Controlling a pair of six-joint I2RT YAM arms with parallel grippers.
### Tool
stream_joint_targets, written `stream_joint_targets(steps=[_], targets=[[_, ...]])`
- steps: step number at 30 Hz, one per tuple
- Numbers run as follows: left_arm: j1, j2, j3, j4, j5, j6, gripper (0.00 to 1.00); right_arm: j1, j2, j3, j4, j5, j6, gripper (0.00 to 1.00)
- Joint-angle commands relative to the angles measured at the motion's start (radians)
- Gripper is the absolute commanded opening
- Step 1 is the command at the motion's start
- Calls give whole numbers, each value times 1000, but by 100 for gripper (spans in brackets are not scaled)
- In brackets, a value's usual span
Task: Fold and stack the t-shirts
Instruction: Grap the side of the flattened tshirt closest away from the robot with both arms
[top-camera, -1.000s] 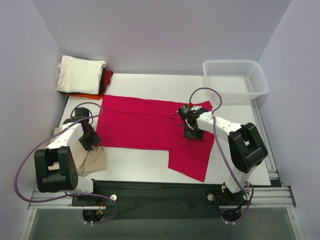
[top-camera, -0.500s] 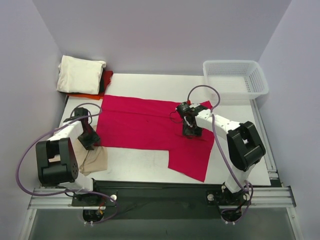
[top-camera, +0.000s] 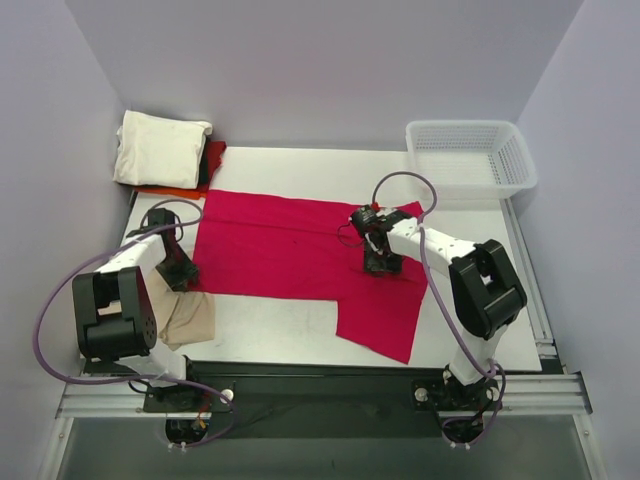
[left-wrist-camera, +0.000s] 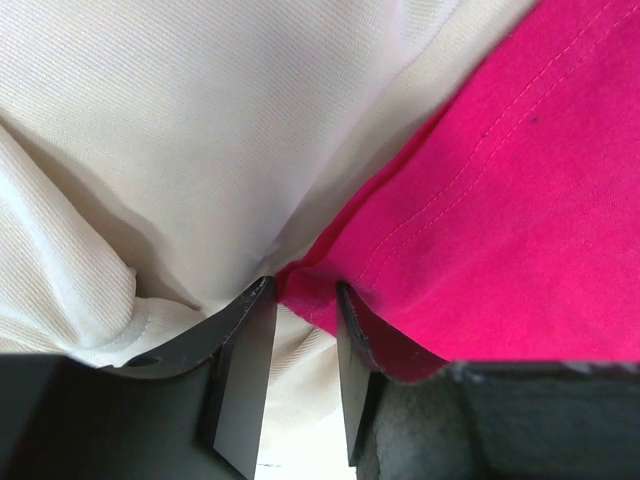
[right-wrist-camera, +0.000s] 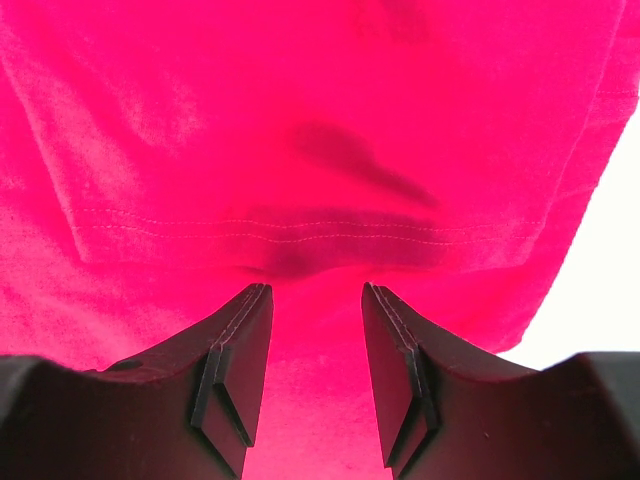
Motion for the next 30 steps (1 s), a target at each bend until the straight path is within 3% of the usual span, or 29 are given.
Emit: stream_joint_targets(steps=[1, 7, 11, 19, 30], targets=[[8, 14, 42, 30, 14, 6, 38, 8, 20, 37, -51, 10, 1, 42], [8, 17, 51, 23, 16, 6, 25, 7, 31, 52, -57, 16, -5, 42], [8, 3, 62, 7, 11, 6, 1, 5, 23, 55, -65, 28, -2, 41], [6, -78, 128, -40, 7, -3, 0, -22, -87, -9, -103, 42, 24, 41], [-12, -112, 185, -54, 48, 7, 0, -29, -303, -225, -207, 58, 70, 48]])
